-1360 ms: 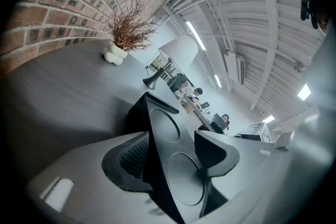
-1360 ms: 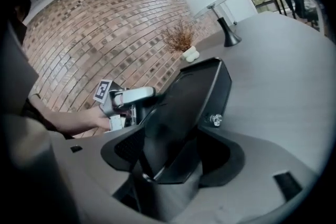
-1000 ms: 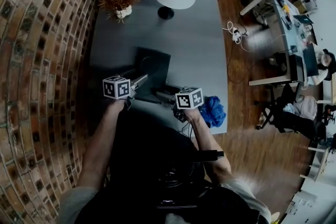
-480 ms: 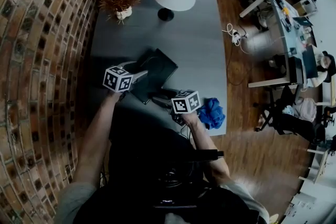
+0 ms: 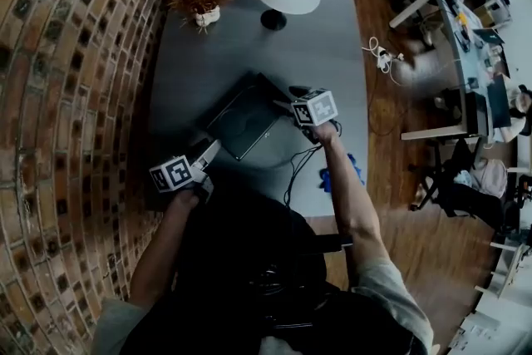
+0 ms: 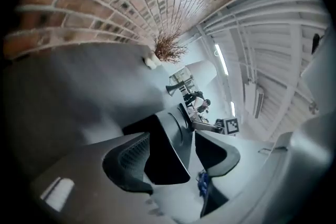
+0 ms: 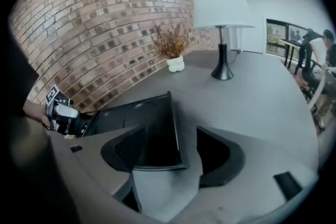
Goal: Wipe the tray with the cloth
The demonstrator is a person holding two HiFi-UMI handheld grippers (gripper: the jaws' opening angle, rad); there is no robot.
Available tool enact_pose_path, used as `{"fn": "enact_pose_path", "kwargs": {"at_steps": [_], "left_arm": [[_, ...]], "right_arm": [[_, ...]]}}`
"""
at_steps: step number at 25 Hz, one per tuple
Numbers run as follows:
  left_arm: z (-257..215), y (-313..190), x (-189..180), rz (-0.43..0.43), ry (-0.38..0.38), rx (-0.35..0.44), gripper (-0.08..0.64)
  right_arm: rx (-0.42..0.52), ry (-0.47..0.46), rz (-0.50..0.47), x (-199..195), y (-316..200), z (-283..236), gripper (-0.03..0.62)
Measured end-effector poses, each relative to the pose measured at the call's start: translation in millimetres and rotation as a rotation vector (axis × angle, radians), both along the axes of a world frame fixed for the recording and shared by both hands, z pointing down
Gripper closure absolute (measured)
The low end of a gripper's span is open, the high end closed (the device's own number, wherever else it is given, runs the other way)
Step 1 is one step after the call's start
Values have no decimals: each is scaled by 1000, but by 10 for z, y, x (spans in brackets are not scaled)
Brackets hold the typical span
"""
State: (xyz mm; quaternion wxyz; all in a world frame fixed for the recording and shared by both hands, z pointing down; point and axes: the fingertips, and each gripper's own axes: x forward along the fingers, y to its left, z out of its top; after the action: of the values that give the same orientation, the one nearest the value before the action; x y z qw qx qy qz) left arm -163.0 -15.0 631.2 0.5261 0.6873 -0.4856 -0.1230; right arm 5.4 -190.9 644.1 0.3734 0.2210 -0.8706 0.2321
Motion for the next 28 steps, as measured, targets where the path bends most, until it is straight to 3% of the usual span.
{"fn": "enact_pose_path", "kwargs": {"at_steps": [2, 3, 4, 6, 8, 14, 20, 28], "left_arm": [[31, -70, 132, 13, 34, 0, 287], [38, -115, 152, 14, 27, -1, 253], [33, -170, 147, 13, 13, 2, 265], [-8, -352, 95, 7, -9, 21, 224], [-56, -643, 10, 14, -39, 54, 187], [-33, -1353, -15, 124, -77, 75, 203], [-124, -1250, 26, 182, -93, 119, 224], [-224, -1077, 82, 163, -90, 158, 259]], "right_arm": [[-82, -22, -26, -72, 50, 157, 304], [-111, -50, -19, -87, 77, 160, 339], [-125, -69, -7, -76, 102, 146, 344], [-134, -79, 18, 9, 147, 149, 344], [-134, -84, 64, 106, 198, 116, 341], [-178, -157, 233, 351, 521, 105, 341], [-176, -248, 323, 425, 640, 77, 344], [-158, -204, 319, 421, 646, 84, 344]]}}
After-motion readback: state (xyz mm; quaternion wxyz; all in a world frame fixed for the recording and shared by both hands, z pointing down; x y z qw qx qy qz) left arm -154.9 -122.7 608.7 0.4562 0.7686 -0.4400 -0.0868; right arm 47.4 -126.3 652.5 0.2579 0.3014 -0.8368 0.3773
